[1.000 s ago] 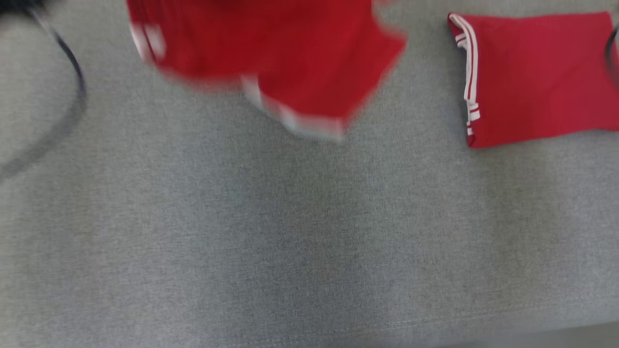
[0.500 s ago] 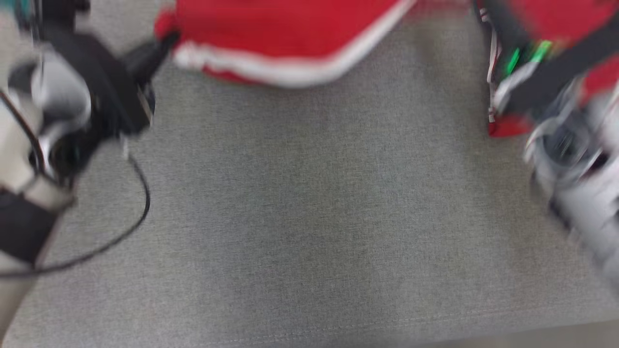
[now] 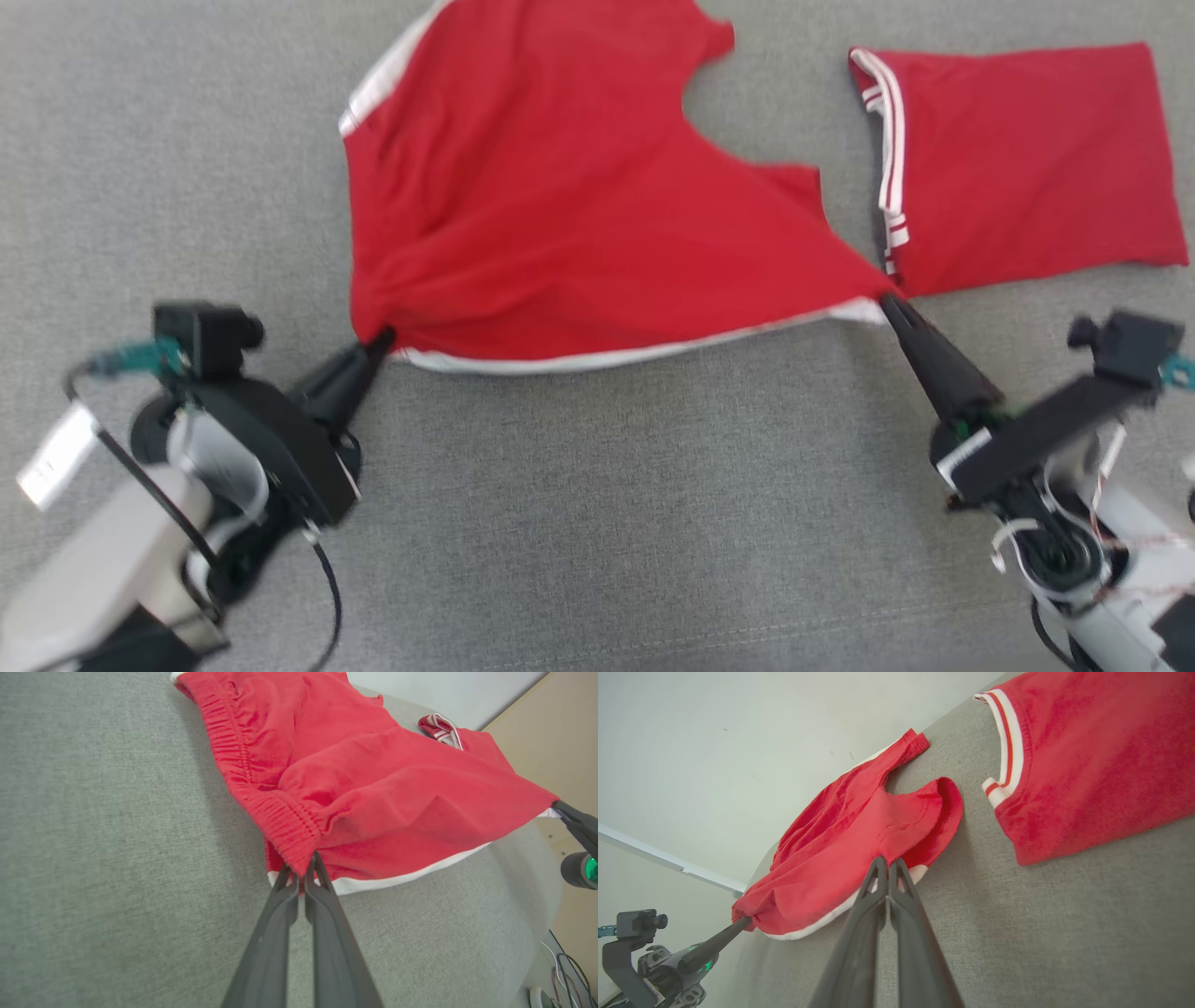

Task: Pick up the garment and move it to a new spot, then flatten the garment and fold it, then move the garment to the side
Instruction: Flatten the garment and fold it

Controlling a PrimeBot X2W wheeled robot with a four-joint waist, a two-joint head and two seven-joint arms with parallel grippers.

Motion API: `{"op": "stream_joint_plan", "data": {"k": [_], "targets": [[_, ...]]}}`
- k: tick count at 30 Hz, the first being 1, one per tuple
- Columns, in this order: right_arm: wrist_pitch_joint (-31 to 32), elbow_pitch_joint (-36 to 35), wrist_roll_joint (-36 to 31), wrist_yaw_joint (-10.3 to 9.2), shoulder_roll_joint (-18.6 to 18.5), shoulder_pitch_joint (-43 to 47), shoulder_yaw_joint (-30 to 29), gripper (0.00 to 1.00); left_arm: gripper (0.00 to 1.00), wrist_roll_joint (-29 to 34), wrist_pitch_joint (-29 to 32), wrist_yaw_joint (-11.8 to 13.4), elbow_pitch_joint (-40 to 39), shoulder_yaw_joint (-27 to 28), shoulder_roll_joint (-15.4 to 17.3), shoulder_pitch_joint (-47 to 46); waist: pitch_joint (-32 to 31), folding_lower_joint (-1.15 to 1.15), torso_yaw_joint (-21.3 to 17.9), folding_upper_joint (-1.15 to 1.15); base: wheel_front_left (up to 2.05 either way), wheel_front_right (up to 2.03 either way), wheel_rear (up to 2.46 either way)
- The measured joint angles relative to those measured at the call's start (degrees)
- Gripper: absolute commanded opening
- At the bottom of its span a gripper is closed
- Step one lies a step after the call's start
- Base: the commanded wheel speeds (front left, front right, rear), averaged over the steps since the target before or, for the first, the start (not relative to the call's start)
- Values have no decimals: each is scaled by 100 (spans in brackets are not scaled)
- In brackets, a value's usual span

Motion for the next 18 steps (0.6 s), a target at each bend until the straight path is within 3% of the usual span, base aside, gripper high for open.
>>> {"op": "stream_joint_plan", "data": {"k": [10, 18], "targets": [[-579, -427, 75, 0, -376, 930, 45, 0, 0, 639, -1229, 10, -376, -163, -60, 1009, -490, -1, 63, 0, 0, 0, 0], [-714, -671, 75, 0, -624, 1798, 253, 0, 0, 854, -1749, 190, -668, -364, -22, 2001, -956, -1, 103, 0, 0, 0, 0]]}}
